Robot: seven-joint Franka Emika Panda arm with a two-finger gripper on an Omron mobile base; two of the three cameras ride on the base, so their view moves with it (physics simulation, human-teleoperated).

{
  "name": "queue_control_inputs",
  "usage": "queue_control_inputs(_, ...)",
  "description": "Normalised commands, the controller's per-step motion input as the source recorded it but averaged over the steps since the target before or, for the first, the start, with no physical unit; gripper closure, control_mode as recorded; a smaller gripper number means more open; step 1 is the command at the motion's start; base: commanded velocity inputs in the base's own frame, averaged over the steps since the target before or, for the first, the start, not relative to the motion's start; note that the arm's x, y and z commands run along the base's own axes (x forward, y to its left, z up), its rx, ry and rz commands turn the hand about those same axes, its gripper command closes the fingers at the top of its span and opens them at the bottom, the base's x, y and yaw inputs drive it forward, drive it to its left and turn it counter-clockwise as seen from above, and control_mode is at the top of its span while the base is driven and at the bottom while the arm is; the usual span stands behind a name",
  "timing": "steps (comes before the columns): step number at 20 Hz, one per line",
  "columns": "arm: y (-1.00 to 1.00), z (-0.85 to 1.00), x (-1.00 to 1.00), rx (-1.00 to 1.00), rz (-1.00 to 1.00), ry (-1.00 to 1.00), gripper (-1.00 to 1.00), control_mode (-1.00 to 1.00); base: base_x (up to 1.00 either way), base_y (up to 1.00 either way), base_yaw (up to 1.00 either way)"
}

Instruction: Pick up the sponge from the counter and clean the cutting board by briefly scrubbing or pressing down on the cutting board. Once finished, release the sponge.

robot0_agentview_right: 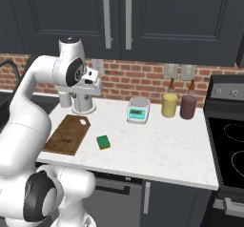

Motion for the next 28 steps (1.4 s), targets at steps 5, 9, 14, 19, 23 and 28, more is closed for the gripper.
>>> queue_control_inputs(5, -0.01, -0.03, -0.47, 0.0, 0.0, -0.02, -1.0, -1.0, 0.0, 0.0, 0.0)
queue_control_inputs(9, -0.01, -0.27, -0.86, -0.01, 0.0, 0.01, -1.0, -1.0, 0.0, 0.0, 0.0)
queue_control_inputs(14, 0.0, -0.54, -0.57, -0.03, 0.0, 0.05, -1.0, -1.0, 0.0, 0.0, 0.0)
queue_control_inputs(19, -0.02, -0.54, -0.05, -0.02, 0.02, 0.03, -1.0, -1.0, 0.0, 0.0, 0.0)
queue_control_inputs(23, 0.0, -0.25, 0.0, -0.09, 0.02, 0.07, -1.0, -1.0, 0.0, 0.0, 0.0)
queue_control_inputs(28, -0.04, -0.39, 0.01, -0.09, 0.03, 0.0, -1.0, -1.0, 0.0, 0.0, 0.0)
